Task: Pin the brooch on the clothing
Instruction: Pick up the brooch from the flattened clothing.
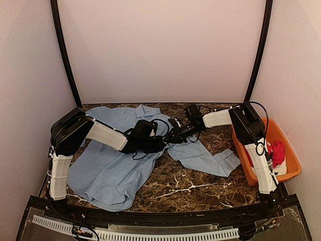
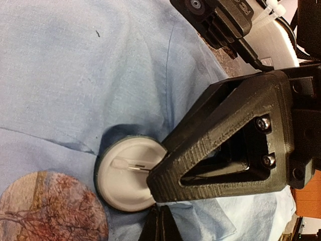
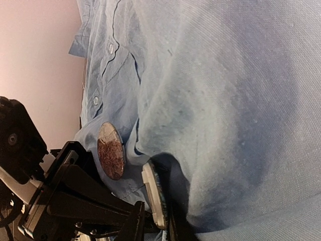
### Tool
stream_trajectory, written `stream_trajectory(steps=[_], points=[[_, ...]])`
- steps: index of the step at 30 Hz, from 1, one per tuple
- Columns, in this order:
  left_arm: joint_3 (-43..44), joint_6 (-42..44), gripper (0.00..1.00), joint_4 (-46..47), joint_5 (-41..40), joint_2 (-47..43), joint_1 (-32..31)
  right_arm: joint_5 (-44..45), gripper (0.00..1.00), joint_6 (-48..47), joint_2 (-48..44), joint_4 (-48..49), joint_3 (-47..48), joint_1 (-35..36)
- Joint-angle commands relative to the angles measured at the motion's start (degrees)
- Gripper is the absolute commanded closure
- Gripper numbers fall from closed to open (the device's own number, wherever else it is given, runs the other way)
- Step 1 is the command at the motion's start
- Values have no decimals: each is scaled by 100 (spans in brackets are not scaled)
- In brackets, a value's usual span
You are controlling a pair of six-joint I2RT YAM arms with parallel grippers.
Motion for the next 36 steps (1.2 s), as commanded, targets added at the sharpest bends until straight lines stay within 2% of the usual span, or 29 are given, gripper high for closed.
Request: stream_trajectory(steps=[1, 9, 11, 16, 22, 26, 29, 36], points=[[-289, -29, 99, -633, 93, 195, 17, -153, 86, 218, 116, 454, -122, -47], [-434, -78, 97, -535, 188, -96, 26, -222, 92, 273, -53, 882, -406, -63], [-536, -115, 94, -439, 235, -277, 30, -225, 93, 254, -124, 995, -483, -71], [-864, -158, 78, -312, 312, -915, 27, -273, 93, 226, -366, 1207, -611, -86], [-1330, 345, 66, -567, 124, -2448, 25, -298, 93, 14, -814, 1211, -744, -95], [-1408, 1028, 55, -1064, -215, -3330, 46, -353, 93, -440, -1228, 1024, -855, -109], [-1364, 1365, 46, -1282, -167, -3710, 122, -414, 93, -899, -1514, 737, -911, -109], [-1348, 1741, 42, -1147, 994, -3979, 572, -862, 92, -2140, -2334, 190, -1183, -1]])
